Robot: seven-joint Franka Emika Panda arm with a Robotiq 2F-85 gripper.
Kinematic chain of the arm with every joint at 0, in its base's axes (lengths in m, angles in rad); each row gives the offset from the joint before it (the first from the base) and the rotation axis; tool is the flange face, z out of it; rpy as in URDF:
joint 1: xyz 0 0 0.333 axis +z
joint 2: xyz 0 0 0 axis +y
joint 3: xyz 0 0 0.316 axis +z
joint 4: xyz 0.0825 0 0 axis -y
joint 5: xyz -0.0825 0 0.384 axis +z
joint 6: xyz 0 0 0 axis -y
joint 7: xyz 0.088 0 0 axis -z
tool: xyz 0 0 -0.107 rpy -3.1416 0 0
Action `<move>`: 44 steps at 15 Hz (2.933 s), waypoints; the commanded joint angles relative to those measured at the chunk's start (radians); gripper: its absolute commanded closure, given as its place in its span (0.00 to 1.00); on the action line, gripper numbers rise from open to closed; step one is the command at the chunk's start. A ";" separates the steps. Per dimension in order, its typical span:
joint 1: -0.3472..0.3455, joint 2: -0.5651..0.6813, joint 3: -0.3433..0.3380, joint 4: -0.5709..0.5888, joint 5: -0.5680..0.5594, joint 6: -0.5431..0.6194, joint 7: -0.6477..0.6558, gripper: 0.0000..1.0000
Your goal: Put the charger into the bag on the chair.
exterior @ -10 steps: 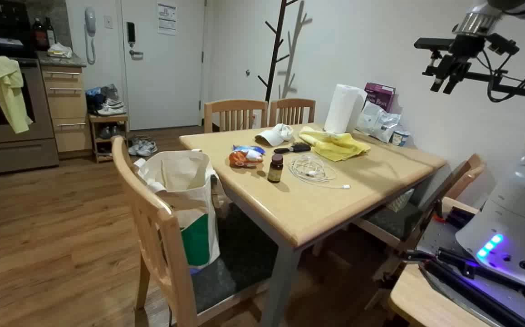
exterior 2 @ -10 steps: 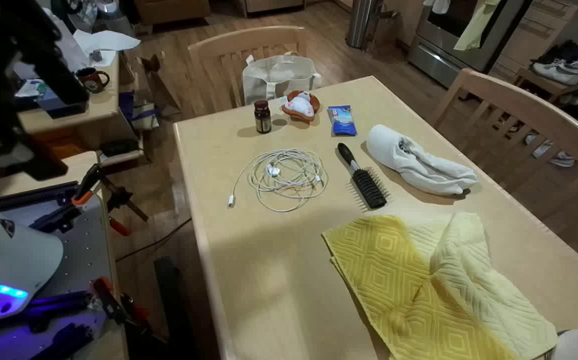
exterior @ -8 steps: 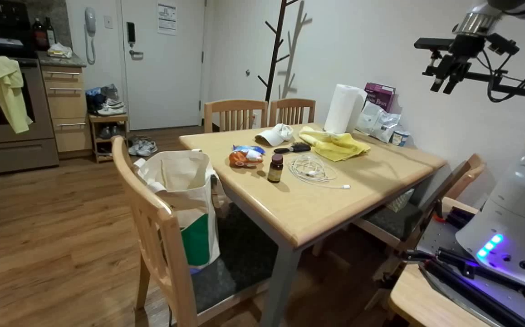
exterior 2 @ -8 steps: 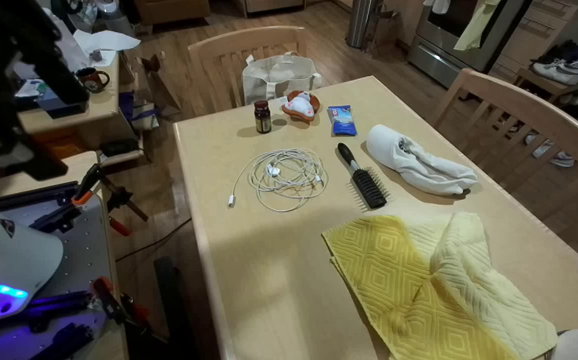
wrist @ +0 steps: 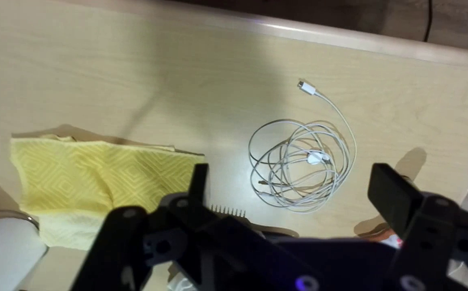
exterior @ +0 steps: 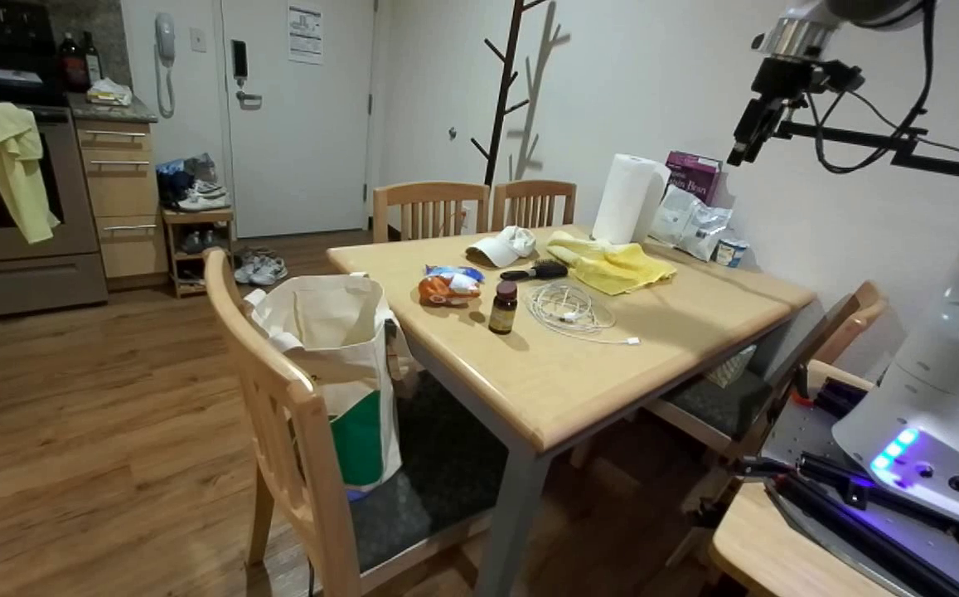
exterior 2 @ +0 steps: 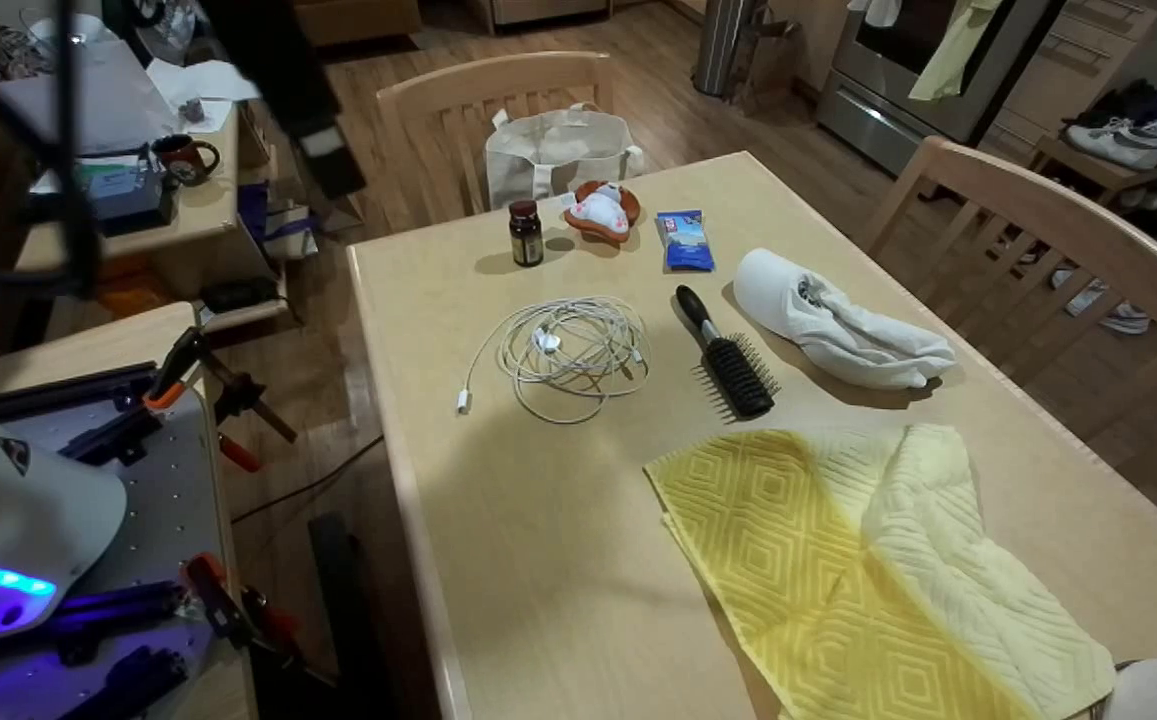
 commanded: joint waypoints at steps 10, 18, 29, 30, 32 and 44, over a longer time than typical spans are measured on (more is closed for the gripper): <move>0.087 0.241 0.050 0.085 0.050 0.121 -0.156 0.00; 0.132 0.735 0.122 0.382 0.009 0.146 -0.399 0.00; 0.072 0.961 0.195 0.484 0.085 0.170 -0.457 0.00; 0.066 1.004 0.203 0.491 0.082 0.185 -0.451 0.00; 0.051 1.086 0.223 0.514 0.078 0.234 -0.462 0.00; -0.020 1.352 0.293 0.645 0.054 0.346 -0.510 0.00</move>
